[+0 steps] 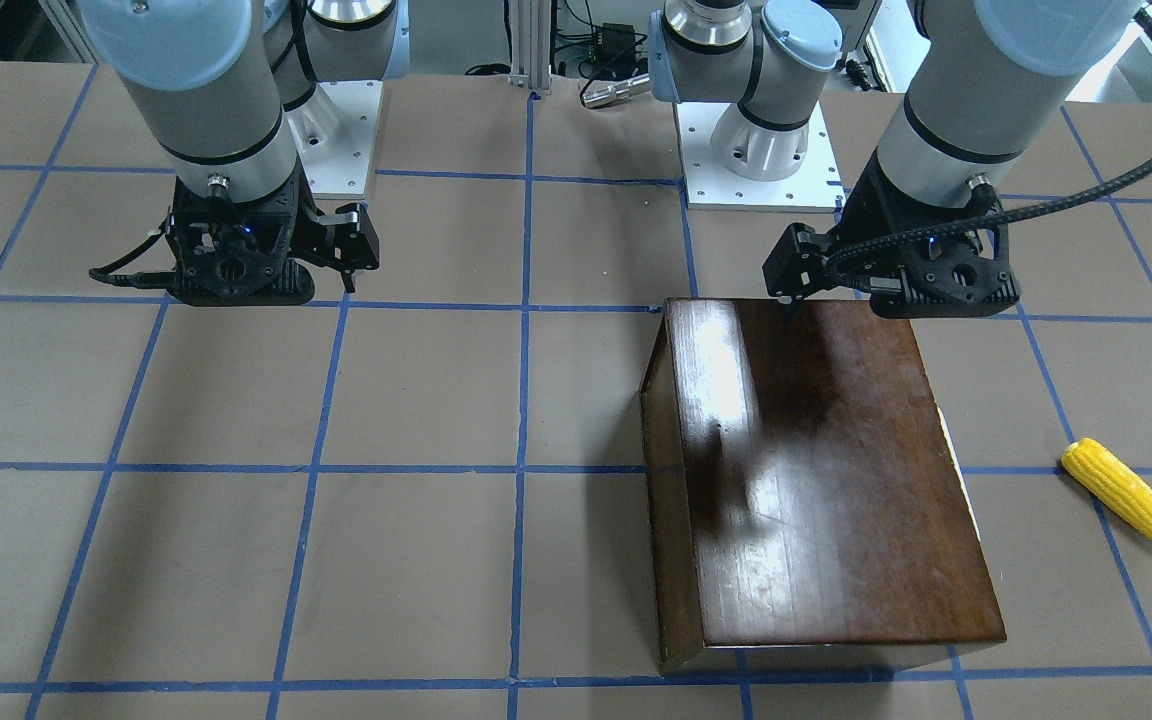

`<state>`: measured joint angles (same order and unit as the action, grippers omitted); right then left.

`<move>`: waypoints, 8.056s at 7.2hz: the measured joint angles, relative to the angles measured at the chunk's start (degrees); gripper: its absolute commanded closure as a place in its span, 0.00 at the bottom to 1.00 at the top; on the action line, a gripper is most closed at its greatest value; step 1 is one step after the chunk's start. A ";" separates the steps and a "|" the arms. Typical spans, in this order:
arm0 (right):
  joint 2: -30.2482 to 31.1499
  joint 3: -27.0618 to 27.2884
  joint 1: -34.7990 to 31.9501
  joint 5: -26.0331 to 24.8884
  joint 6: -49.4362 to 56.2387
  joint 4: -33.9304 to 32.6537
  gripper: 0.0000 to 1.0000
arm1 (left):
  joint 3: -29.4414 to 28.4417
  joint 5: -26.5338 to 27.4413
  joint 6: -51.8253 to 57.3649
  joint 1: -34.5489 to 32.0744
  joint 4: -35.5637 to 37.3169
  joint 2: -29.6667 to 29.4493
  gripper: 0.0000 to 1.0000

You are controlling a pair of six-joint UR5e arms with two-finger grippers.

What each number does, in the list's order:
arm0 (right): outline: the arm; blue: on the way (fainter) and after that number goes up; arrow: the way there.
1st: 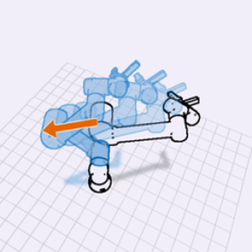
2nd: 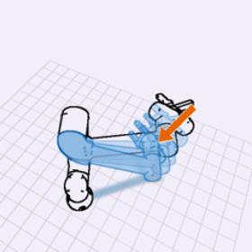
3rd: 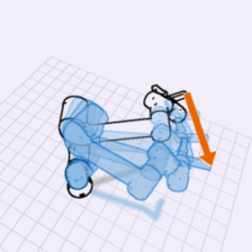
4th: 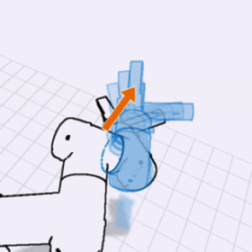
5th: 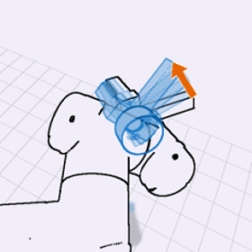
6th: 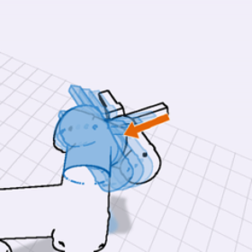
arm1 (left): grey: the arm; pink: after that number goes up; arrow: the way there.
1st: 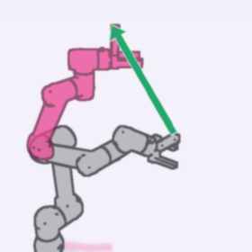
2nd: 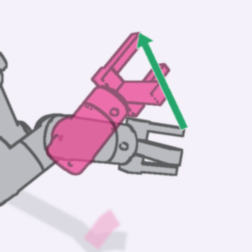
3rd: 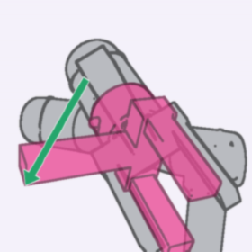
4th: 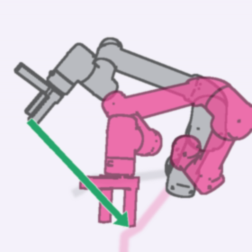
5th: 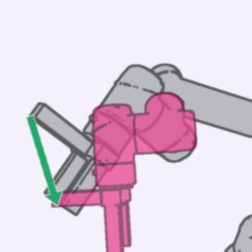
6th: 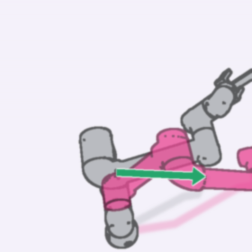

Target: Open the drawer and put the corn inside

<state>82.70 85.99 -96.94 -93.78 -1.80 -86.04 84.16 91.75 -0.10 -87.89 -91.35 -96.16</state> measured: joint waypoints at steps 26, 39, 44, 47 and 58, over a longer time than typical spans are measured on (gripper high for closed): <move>0.00 0.06 0.00 -0.09 0.04 0.00 0.00 | -2.25 -8.70 25.68 24.84 5.22 -4.00 0.00; 0.00 0.06 0.00 -0.09 0.04 0.00 0.00 | 1.42 -24.58 35.50 29.35 8.01 -19.05 0.00; 0.00 0.06 0.00 -0.09 -0.03 0.00 0.00 | 1.87 -25.12 35.44 29.30 7.27 -20.74 0.00; 0.00 0.06 0.00 -0.09 0.01 0.00 0.00 | 1.94 -26.27 35.25 29.27 7.00 -21.30 0.00; 0.00 0.06 0.00 -0.09 0.04 0.00 0.00 | 3.07 -25.76 35.36 29.40 8.09 -21.76 0.00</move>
<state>82.71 86.04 -96.94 -93.87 -1.76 -86.05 87.24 65.99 35.25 -58.49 -83.26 -117.92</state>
